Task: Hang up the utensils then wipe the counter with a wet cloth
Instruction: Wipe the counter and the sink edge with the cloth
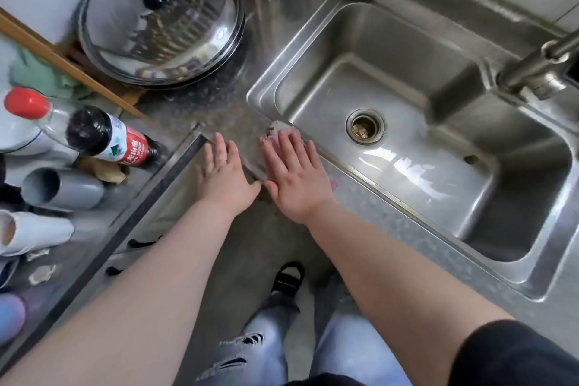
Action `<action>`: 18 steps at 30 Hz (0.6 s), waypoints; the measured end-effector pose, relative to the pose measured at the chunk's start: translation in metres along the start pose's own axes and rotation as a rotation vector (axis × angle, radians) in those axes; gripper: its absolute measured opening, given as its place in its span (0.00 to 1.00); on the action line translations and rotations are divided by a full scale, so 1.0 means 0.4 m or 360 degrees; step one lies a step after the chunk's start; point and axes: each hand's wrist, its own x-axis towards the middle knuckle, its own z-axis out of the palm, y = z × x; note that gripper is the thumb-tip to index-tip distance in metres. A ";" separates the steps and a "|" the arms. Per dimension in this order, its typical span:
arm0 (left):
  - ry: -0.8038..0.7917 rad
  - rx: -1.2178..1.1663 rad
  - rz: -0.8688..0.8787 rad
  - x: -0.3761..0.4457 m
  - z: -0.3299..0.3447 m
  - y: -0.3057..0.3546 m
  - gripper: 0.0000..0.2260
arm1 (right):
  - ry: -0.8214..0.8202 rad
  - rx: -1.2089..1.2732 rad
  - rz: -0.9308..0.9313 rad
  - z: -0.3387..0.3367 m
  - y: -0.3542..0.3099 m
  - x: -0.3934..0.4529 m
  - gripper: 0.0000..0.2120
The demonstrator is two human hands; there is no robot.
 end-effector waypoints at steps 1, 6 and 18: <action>-0.0046 0.0036 0.0013 0.004 -0.008 0.000 0.47 | 0.0006 -0.0001 -0.0010 -0.001 -0.007 0.024 0.35; -0.0216 0.0147 -0.0003 0.017 -0.049 0.000 0.40 | -0.0011 -0.0022 -0.0038 -0.005 -0.037 0.109 0.32; -0.0510 0.0257 -0.0220 -0.002 -0.131 0.098 0.41 | 0.0062 -0.0038 -0.0056 -0.017 0.195 -0.254 0.35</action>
